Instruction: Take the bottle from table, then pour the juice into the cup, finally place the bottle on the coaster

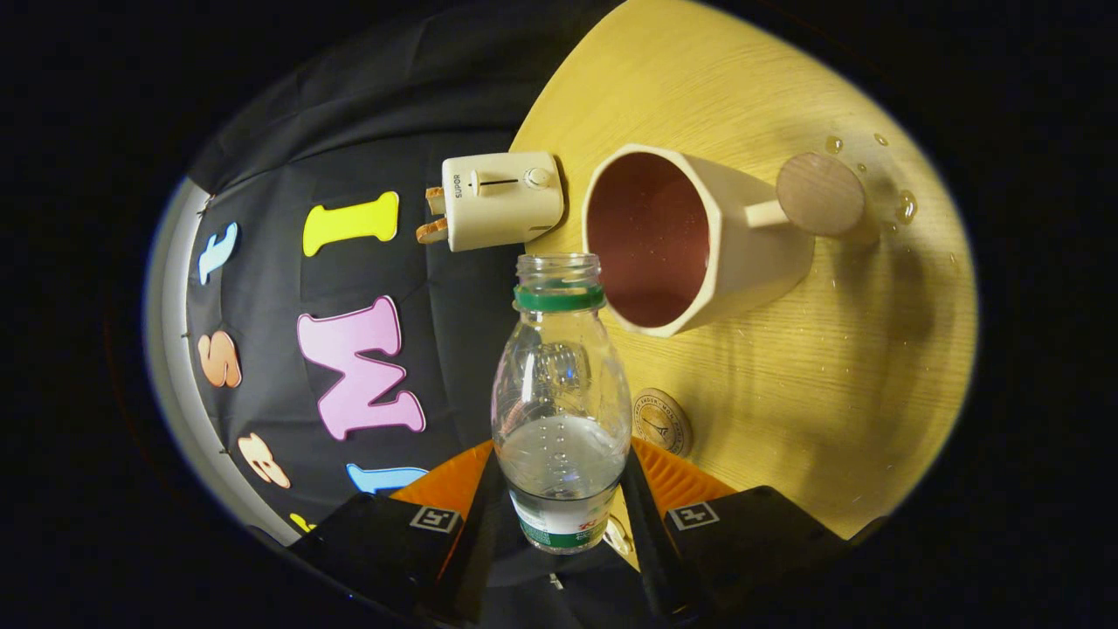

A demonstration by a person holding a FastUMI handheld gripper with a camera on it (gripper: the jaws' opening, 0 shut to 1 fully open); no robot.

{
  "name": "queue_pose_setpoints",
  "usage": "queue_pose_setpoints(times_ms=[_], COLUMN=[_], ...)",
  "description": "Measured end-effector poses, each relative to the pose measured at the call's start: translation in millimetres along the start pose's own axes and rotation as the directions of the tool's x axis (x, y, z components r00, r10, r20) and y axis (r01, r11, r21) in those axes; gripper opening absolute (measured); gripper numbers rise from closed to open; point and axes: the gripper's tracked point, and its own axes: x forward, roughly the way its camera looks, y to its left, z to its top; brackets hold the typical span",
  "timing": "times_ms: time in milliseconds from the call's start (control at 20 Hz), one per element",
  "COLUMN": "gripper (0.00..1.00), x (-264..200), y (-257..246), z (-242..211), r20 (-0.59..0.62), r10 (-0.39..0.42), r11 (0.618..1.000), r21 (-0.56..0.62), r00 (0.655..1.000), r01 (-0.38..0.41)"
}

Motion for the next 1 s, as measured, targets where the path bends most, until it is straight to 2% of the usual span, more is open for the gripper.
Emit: queue_pose_setpoints(times_ms=[1000], gripper=[0.71], x=[-3.3], y=[7.8], z=[-4.9], r20=[-0.002], r10=[0.005], r11=[0.984], r21=[0.177], r00=[1.0], r01=[-0.005])
